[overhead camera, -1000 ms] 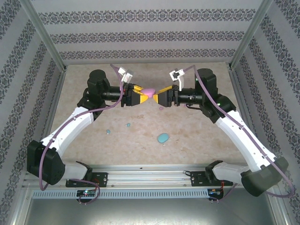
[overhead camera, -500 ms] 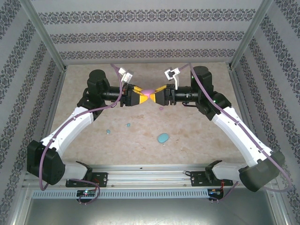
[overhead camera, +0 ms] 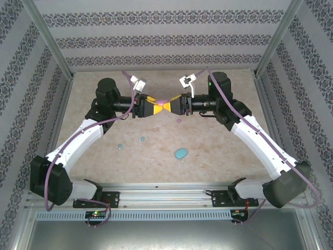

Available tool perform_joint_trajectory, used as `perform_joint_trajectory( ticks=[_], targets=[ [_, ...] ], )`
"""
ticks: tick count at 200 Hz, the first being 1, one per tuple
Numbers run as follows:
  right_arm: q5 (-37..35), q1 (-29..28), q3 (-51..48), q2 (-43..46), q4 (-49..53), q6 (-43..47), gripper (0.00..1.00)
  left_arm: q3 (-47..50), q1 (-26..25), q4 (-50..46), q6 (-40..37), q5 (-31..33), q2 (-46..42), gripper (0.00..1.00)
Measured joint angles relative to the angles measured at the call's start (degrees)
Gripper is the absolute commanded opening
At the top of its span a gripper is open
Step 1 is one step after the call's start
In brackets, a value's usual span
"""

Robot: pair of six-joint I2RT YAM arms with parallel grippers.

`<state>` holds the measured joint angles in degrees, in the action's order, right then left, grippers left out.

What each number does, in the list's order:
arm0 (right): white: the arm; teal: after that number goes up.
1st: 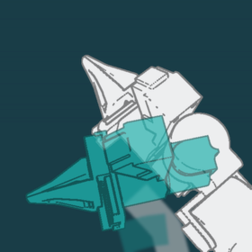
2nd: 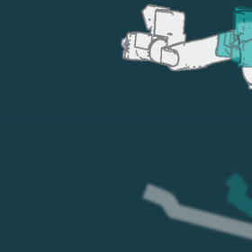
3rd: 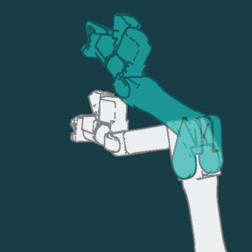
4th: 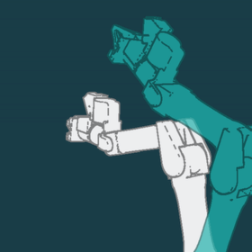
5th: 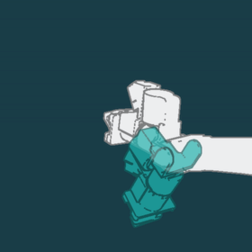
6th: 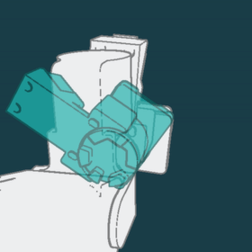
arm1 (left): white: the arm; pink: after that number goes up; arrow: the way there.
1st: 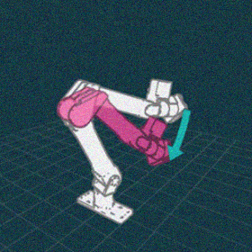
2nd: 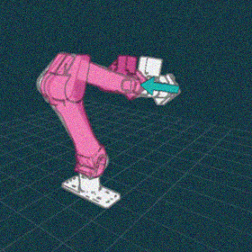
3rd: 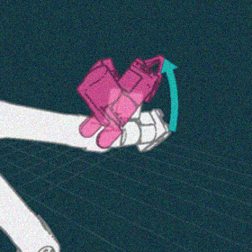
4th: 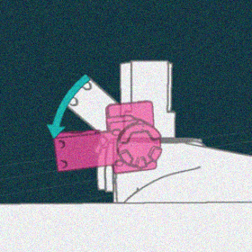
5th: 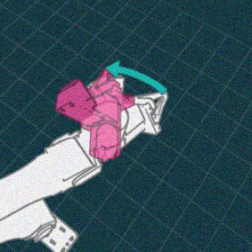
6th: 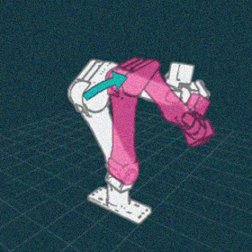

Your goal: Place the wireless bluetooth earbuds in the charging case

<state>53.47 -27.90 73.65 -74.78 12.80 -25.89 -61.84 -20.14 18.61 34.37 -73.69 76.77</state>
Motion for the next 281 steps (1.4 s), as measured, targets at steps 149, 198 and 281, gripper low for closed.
perform_joint_trajectory(
  ticks=[149,198,281],
  targets=[
    [3.0,1.2,-3.0,-2.0,-12.1,-12.9,0.5,2.4,0.2,6.6,2.3,0.9,0.0,0.14],
    [3.8,1.2,-4.2,-2.1,-13.3,-12.7,0.64,2.3,0.2,5.8,1.9,-0.6,0.1,0.14],
    [3.4,0.9,-4.5,-0.8,-10.4,-6.3,0.66,0.4,0.0,1.0,-0.1,-2.6,0.7,0.14]
  ],
)
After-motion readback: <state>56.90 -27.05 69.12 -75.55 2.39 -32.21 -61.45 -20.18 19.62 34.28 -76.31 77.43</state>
